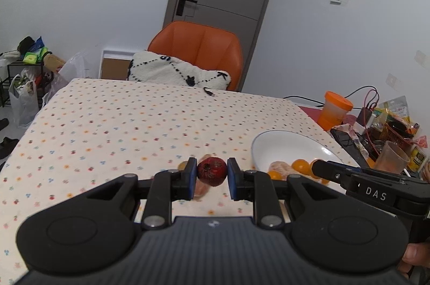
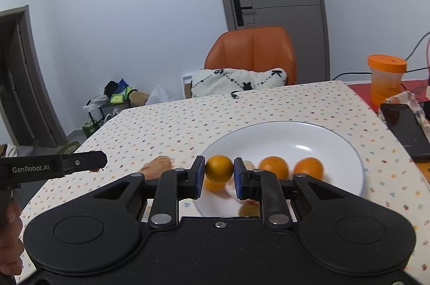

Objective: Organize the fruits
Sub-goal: 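Carry both fruits over the white plate and open both grippers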

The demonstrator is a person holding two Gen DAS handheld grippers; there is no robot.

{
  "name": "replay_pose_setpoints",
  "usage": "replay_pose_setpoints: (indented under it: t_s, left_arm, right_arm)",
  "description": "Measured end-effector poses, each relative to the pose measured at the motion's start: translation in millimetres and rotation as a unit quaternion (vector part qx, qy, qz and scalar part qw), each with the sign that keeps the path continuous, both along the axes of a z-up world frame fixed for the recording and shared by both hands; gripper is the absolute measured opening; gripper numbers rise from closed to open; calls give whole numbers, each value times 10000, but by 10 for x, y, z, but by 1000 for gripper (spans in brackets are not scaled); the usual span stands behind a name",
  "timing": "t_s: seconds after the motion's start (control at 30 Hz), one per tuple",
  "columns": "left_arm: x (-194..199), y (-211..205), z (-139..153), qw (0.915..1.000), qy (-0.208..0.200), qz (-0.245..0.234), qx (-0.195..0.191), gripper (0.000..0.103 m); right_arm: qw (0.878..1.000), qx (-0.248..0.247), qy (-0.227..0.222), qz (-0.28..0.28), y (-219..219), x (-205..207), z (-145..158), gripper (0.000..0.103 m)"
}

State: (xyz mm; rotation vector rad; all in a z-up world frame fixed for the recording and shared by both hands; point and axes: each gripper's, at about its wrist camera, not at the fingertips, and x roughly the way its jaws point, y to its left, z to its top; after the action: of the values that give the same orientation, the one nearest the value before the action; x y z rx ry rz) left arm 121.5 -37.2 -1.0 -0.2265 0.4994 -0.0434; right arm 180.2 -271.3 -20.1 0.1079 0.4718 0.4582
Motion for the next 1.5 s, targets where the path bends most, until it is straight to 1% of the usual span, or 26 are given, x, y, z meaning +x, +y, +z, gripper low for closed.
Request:
replay_pose_setpoints:
  t_s: [0.63,0.87,0.9,0.93,1.5]
  left_arm:
    - [314,-472,-64,9990,108,-420,100,22]
    - [439,-610,-106,9980,161,-593,129,22]
    - [459,-631,-111,9979,168,-615,135,22]
    - [476,-649,-114,9977,172,-635,140,22]
    - [768,-845,-84,9958,149,-861,273,22]
  right_arm:
    - [9982,193,212,-533,-559,144,-177,21]
    - [9971,256,343,-628,-685,190,-242,23]
    - [9971,273,343,-628,-701,193,-247,26]
    - [9970,290,324,-648,-715,186,-246,27]
    - [9950,424,447,-783,-890,242,-289,28]
